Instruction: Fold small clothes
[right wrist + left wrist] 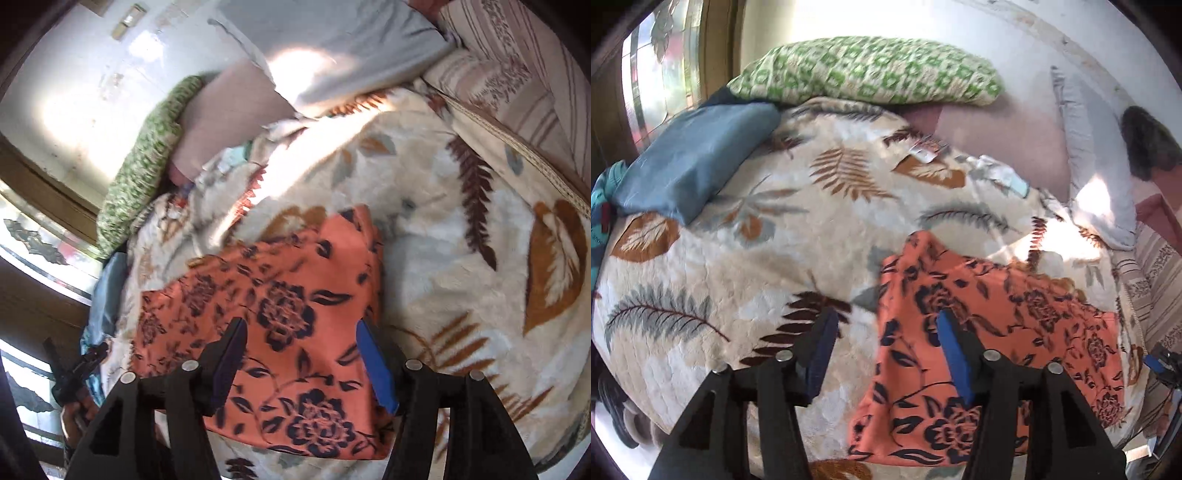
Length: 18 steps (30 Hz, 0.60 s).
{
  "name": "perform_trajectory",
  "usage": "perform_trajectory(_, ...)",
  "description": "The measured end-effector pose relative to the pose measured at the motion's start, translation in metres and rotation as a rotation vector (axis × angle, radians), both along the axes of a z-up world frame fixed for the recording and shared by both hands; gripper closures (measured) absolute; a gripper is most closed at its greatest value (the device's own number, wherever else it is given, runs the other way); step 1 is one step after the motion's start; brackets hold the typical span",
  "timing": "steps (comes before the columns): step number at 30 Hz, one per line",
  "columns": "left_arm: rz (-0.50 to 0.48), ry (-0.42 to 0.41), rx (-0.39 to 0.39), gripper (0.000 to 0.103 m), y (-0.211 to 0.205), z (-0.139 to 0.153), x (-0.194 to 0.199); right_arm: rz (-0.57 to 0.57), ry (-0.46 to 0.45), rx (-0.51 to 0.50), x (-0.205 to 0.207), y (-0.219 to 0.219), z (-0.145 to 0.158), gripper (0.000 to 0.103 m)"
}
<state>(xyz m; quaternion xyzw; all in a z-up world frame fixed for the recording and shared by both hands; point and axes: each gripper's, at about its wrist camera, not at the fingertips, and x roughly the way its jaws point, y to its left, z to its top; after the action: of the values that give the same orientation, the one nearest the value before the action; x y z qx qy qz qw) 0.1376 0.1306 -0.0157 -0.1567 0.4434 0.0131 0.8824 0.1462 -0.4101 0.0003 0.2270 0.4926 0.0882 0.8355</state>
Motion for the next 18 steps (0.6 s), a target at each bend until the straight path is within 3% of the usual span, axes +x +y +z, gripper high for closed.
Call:
perform_trajectory(2,-0.073,-0.027,-0.014,0.035,-0.022,0.002,-0.003,0.034,-0.027,0.103,0.004,0.012,-0.003,0.026)
perform_trajectory(4,-0.125,0.009,0.018,0.032,-0.045,-0.018,0.000,0.038,0.031,0.153,0.014,0.024,-0.032,0.024)
perform_trajectory(6,-0.128,0.115,0.056,0.032,-0.059,-0.054,0.009,0.011,0.203,0.061,0.026,0.028,-0.090,0.023)
perform_trajectory(7,-0.120,0.200,0.077,0.032,-0.064,-0.076,0.013,0.005,0.239,0.054,0.029,0.028,-0.112,0.023)
perform_trajectory(8,-0.114,0.267,0.095,0.032,-0.066,-0.095,0.015,-0.012,0.188,0.057,0.026,0.029,-0.109,0.023)
perform_trajectory(10,-0.124,0.168,0.159,0.028,-0.075,-0.091,0.007,-0.022,0.214,0.037,0.026,0.034,-0.088,0.023)
perform_trajectory(12,-0.152,0.180,0.200,0.025,-0.084,-0.091,0.008,0.019,0.189,-0.024,0.030,0.045,-0.064,0.023)
perform_trajectory(14,-0.145,0.174,0.181,0.025,-0.083,-0.091,0.009,0.048,0.125,-0.118,0.034,0.054,-0.040,0.023)
perform_trajectory(16,-0.139,0.166,0.160,0.024,-0.081,-0.092,0.009,0.048,0.074,-0.135,0.042,0.058,-0.029,0.023)
perform_trajectory(18,-0.148,0.163,0.168,0.023,-0.082,-0.093,0.009,0.015,0.079,-0.124,0.057,0.055,-0.036,0.022)
